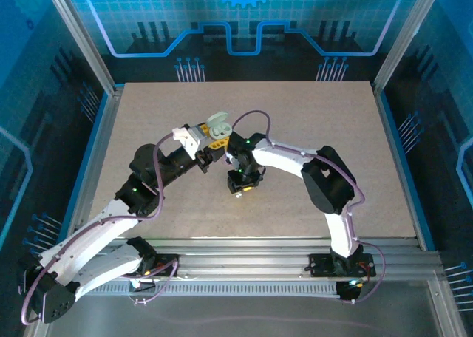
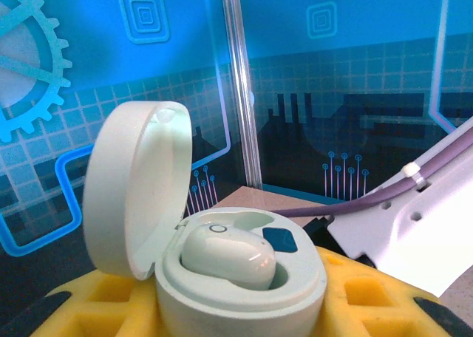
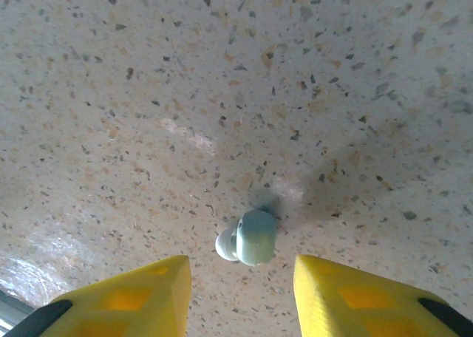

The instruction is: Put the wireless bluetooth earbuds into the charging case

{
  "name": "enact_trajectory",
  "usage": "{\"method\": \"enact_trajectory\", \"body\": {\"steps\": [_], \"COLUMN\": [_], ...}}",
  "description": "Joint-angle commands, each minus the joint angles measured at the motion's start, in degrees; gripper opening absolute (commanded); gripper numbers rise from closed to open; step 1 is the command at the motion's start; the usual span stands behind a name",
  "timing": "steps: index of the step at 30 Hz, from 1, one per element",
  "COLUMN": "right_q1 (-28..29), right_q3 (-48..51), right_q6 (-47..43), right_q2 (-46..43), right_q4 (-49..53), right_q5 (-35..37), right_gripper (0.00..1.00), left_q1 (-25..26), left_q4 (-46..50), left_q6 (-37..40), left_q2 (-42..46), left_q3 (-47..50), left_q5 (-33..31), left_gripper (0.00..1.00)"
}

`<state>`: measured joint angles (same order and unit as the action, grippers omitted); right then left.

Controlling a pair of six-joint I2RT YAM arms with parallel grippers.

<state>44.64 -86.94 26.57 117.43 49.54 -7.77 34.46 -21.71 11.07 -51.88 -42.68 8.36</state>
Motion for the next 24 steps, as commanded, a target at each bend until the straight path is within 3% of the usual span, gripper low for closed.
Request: {"method": "enact_trajectory", "body": {"steps": [1,5,24], "right_q1": [-0.4,-0.4,0.5], "right_q3": [1.0,1.4,0.6], "right_q6": [0.9,1.0,1.3], "right_q2": [1.4,2.0,1.7], "right_q4": [-0.9,-2.3,-4.3], "right_q5": [-1.9,-5.9,-7.8], "right_gripper": [0.43,0.41,0.39], "left_q1": [-0.1,-0.2,-0.2], "left_q4": [-2.0,-2.1,-2.2], "left_q6": [0.3,0.2,-0.2], "left_q2": [0.6,0.5,-0.3], "left_q3": [-1.1,-1.1,-1.7], "left_q5": [-0.3,-0.2,0.2], "left_gripper": [0.37,0.37,0.37]}}
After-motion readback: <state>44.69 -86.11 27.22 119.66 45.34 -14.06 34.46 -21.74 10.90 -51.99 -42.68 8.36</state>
